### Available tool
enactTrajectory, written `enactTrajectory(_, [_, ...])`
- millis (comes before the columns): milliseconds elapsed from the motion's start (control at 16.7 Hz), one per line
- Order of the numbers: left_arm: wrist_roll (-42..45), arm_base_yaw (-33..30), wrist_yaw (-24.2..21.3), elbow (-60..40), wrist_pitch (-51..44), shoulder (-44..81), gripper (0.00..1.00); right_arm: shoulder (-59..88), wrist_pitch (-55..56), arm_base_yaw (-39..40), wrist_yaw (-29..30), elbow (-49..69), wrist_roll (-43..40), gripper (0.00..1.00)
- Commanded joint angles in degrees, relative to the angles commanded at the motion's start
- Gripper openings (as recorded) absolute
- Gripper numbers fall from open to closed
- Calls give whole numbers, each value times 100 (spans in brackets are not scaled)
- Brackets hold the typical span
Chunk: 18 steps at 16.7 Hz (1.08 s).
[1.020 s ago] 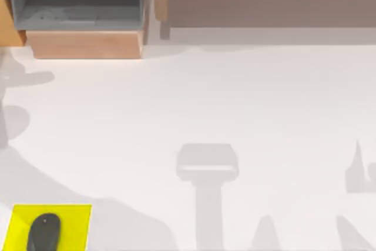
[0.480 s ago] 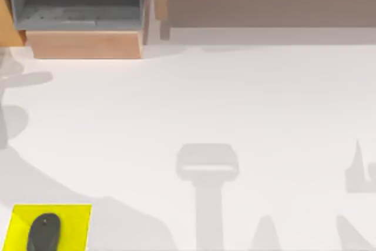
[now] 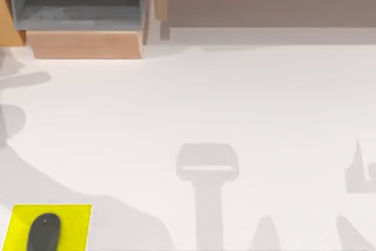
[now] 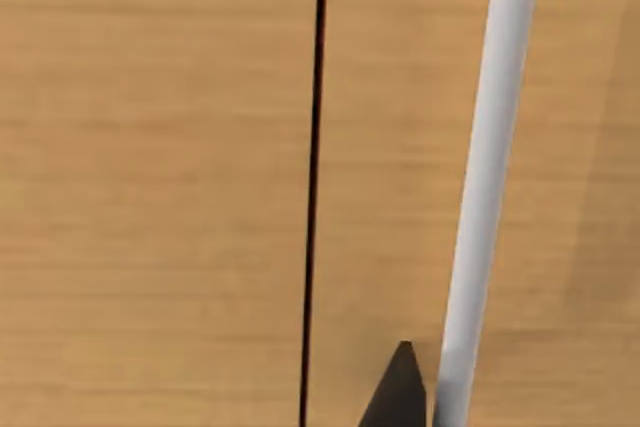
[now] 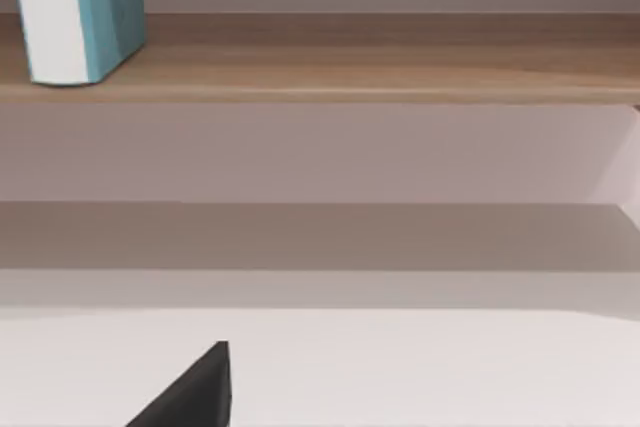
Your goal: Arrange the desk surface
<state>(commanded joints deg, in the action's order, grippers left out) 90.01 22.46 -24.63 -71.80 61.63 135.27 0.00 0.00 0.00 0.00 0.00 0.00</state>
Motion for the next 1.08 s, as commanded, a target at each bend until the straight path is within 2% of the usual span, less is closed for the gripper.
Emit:
enactTrajectory(480, [-20,71,-11,170,-12,47,100,0,0,0,0,0,0,100])
enactTrajectory(900, [-1,275,-221,1058,466,-346,100,0,0,0,0,0,0,100])
enactTrajectory(1080, [2,291,-238,1137,502,-368,100,0,0,0,0,0,0,100])
